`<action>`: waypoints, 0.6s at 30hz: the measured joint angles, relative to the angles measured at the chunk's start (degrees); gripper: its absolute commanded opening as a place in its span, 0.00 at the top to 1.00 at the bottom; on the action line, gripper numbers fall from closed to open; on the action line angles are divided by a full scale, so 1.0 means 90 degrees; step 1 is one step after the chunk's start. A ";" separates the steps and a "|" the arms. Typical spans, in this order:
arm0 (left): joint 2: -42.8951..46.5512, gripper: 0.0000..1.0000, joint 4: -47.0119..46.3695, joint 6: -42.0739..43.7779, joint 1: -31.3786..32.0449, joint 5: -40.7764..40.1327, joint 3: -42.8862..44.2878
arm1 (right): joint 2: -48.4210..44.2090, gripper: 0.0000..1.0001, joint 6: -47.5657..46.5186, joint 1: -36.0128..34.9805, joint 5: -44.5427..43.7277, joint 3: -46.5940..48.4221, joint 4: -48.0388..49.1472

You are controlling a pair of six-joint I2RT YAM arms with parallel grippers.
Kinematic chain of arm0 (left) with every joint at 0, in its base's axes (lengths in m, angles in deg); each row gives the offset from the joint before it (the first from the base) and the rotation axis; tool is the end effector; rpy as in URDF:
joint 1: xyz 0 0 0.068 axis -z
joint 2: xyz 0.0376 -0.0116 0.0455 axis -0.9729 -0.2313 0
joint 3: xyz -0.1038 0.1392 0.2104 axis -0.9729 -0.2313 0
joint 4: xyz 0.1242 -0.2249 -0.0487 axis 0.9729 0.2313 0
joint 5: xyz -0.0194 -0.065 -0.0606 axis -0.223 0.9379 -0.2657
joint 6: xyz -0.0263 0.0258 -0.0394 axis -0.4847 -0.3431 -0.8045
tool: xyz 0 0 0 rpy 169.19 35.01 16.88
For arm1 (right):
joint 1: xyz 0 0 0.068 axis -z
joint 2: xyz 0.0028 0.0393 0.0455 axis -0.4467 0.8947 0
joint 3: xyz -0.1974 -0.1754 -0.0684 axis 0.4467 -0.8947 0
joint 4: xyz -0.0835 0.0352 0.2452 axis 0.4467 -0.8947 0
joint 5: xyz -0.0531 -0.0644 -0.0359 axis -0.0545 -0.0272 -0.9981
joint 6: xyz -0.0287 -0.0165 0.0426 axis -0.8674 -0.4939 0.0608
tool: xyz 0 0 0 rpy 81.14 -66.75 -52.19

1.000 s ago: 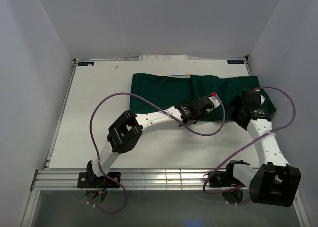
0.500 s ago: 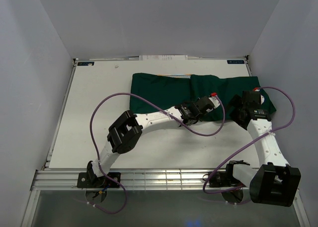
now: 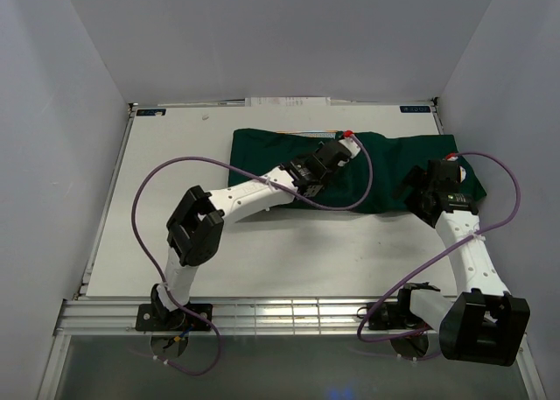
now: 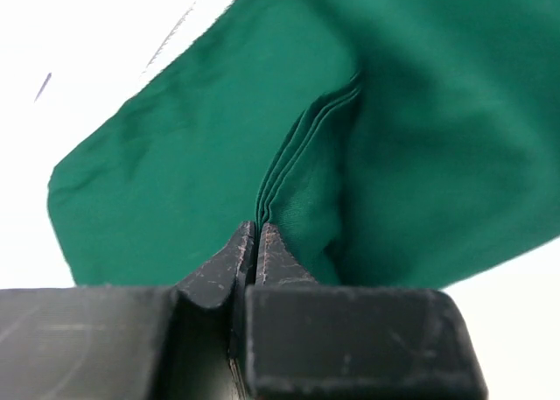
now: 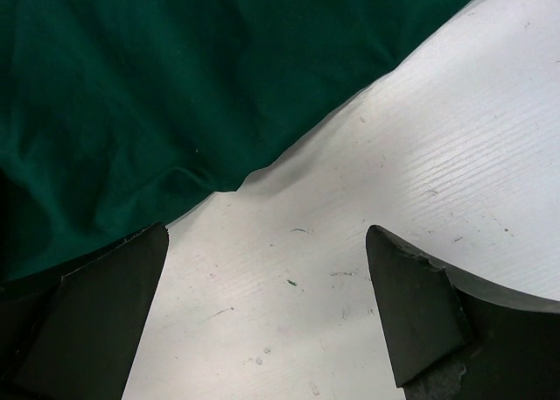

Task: Open and lay out the surgical kit
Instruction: Open the surgical kit at the center of the board.

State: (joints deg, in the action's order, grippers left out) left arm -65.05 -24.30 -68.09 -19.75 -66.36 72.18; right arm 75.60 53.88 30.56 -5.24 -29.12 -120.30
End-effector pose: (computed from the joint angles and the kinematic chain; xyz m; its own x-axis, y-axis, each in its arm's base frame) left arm 0.2736 -0.3838 0.2581 -0.2805 0.7054 -0.6509 0.5455 0.6752 0.4966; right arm 0.2140 -0.0202 0.2564 -0.5546 0.5509 -0.6236 0.5275 0.8124 0.2486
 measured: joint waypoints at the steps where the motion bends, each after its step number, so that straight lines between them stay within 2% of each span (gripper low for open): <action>1: 0.0092 1.00 0.0000 0.0032 -0.0090 -0.0070 -0.0075 | 0.0000 0.00 0.0000 0.0000 0.0005 0.0000 0.0012; 7: 0.0617 1.00 -0.0527 0.0583 -0.0855 -0.0772 -0.1069 | 0.0000 0.00 -0.0010 0.0000 0.0170 0.0000 0.0075; 15: 0.0971 1.00 -0.2412 0.2033 -0.2752 -0.2028 -0.2664 | -0.0097 0.00 -0.0041 -0.0109 0.0296 -0.0012 0.0085; 18: 0.1171 1.00 -0.2943 0.2424 -0.3317 -0.2341 -0.2958 | -0.0119 0.00 -0.0063 -0.0221 0.0306 -0.0012 0.0087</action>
State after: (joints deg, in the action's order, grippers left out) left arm -54.51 -50.79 -46.27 -49.60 -87.43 45.56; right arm 74.52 53.32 28.57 -2.48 -29.23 -119.52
